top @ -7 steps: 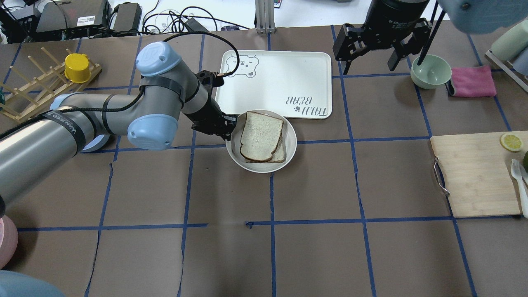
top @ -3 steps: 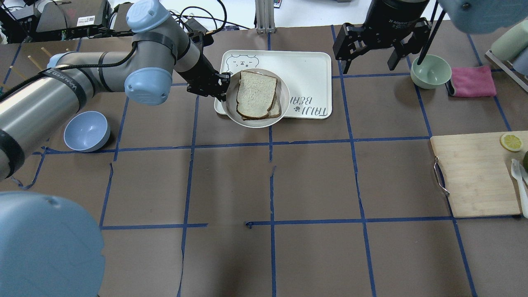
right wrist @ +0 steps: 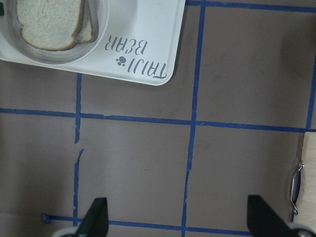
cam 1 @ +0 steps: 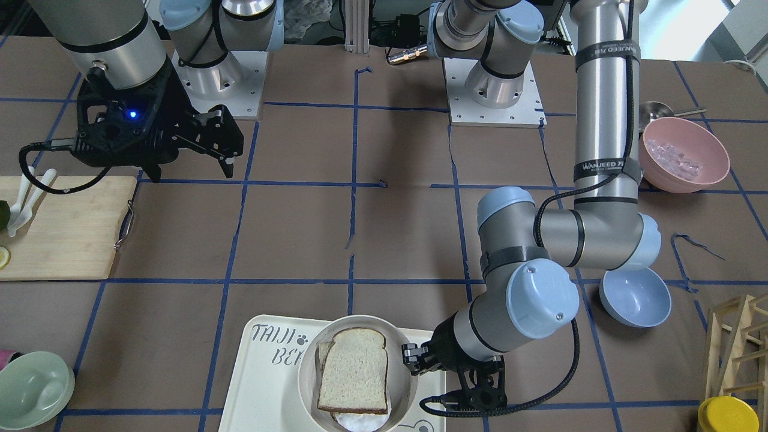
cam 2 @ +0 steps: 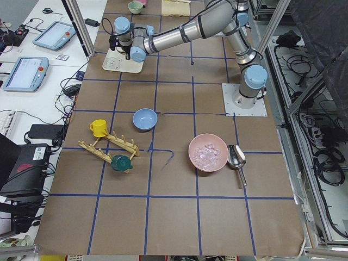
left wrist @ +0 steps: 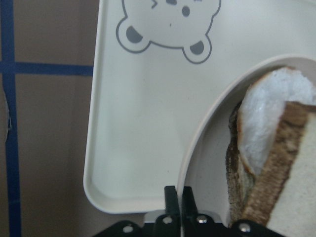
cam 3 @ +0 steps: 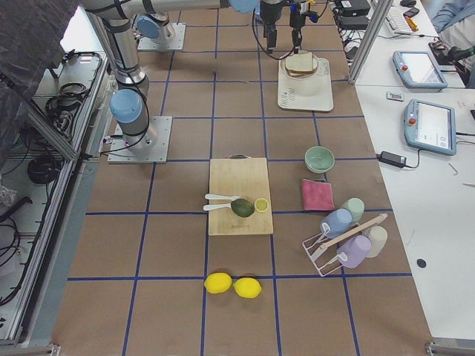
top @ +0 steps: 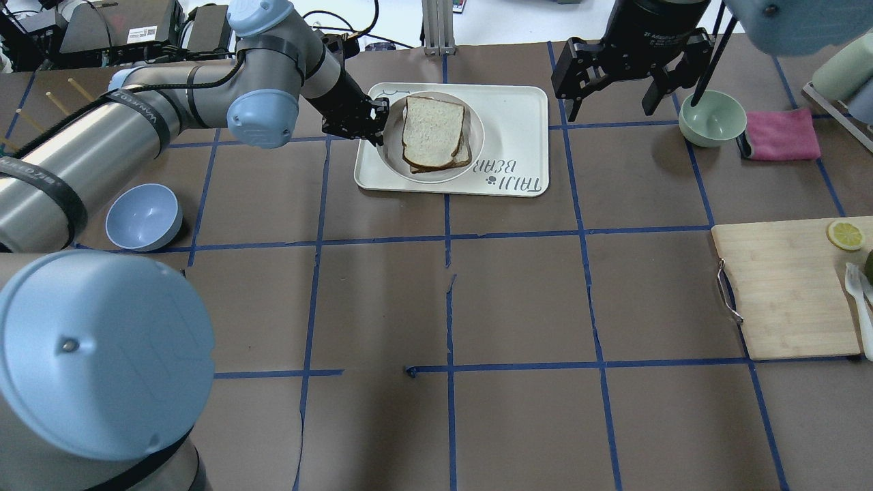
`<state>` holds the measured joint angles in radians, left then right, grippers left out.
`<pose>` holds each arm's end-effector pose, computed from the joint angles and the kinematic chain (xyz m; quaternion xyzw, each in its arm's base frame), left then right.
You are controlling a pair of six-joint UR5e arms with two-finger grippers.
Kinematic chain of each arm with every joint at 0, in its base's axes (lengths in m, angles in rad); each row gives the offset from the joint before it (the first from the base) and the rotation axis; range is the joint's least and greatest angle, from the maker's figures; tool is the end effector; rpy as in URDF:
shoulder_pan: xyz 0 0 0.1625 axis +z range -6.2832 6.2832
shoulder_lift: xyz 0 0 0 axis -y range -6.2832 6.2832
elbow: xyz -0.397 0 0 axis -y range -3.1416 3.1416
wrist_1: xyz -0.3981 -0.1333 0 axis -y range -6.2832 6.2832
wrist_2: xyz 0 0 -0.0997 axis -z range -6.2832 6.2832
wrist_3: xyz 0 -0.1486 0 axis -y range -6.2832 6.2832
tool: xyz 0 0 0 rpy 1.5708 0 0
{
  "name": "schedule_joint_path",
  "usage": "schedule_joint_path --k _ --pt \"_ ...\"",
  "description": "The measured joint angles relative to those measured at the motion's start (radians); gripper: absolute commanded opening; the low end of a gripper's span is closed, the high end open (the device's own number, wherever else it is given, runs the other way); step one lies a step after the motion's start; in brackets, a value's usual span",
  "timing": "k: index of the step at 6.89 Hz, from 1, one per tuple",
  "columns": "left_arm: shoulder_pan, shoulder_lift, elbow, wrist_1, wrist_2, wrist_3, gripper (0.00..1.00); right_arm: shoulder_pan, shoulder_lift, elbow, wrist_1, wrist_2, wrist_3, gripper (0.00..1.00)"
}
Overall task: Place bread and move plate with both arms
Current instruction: 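Slide the plate with the left gripper onto the bear-printed tray, then open the left gripper and lift it away from the plate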
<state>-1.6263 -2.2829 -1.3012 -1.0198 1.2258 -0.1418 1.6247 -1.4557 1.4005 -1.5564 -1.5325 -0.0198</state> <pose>-0.2240 -0.7221 0.1643 0.0331 -0.9832 0.0363 0.1758 0.1684 -0.5405 0.4345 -0.0372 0.9989 -0.0201 0.0195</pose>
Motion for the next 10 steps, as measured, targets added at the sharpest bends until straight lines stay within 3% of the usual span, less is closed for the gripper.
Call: schedule_joint_path --k 1,2,3,6,10 --pt "-0.001 -0.044 0.038 0.007 -0.024 -0.007 0.00 0.000 0.000 0.000 -0.004 -0.001 0.000 1.00" --pt "-0.001 -0.072 0.058 0.020 -0.042 -0.010 0.85 0.000 0.000 0.000 -0.007 0.000 0.000 1.00" --pt "-0.002 -0.089 0.064 0.033 -0.051 -0.012 1.00 0.000 0.000 0.000 -0.008 0.000 0.000 1.00" --pt "-0.003 -0.064 0.064 0.014 -0.053 -0.019 1.00 0.000 0.001 0.000 -0.009 0.001 0.000 1.00" --pt "0.059 0.109 0.047 -0.247 0.060 0.023 1.00 0.000 0.001 0.000 -0.008 0.004 0.000 1.00"
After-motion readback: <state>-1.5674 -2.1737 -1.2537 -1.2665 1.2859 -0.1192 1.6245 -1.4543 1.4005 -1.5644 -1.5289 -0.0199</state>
